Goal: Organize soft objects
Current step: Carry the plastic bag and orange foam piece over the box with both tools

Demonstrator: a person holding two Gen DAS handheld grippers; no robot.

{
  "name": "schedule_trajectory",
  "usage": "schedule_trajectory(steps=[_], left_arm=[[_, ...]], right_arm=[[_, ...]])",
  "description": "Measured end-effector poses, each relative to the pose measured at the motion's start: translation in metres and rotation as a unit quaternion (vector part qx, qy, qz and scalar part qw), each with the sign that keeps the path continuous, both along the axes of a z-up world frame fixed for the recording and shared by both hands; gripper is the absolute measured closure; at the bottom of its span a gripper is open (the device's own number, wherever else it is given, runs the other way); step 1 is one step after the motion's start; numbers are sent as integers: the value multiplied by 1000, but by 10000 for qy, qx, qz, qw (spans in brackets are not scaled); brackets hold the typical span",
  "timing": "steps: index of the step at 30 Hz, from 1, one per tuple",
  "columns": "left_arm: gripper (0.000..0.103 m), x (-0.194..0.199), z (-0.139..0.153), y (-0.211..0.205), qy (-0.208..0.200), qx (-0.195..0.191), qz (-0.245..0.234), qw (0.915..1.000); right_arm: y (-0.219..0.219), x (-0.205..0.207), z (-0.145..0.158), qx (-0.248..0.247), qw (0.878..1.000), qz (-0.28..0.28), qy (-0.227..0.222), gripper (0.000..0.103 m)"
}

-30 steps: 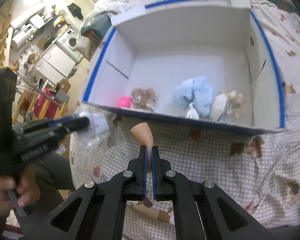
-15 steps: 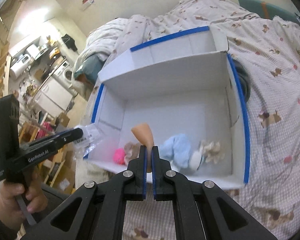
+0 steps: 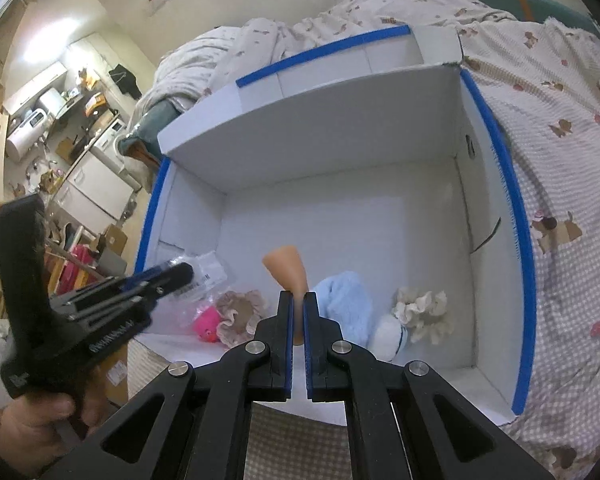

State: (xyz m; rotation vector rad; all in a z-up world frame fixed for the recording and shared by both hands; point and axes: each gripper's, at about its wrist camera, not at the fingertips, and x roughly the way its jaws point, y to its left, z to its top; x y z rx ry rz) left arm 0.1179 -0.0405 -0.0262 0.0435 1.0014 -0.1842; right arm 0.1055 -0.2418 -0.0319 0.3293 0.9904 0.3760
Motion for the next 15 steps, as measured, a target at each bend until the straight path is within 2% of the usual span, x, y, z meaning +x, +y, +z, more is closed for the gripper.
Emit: schedule_trajectory(steps=[5,7,15], left_arm=[[90,4,-21,4,109,75,60,9999],[91,5,-22,8,151,-89,124,9998],[90,4,-19,12,85,-165,216,9996]], right_arm=[[3,1,-10,109,9998,84,136,97],[5,2,-10,173,9997,133,132,97],[17,0,-12,158,9992,368,96,97]])
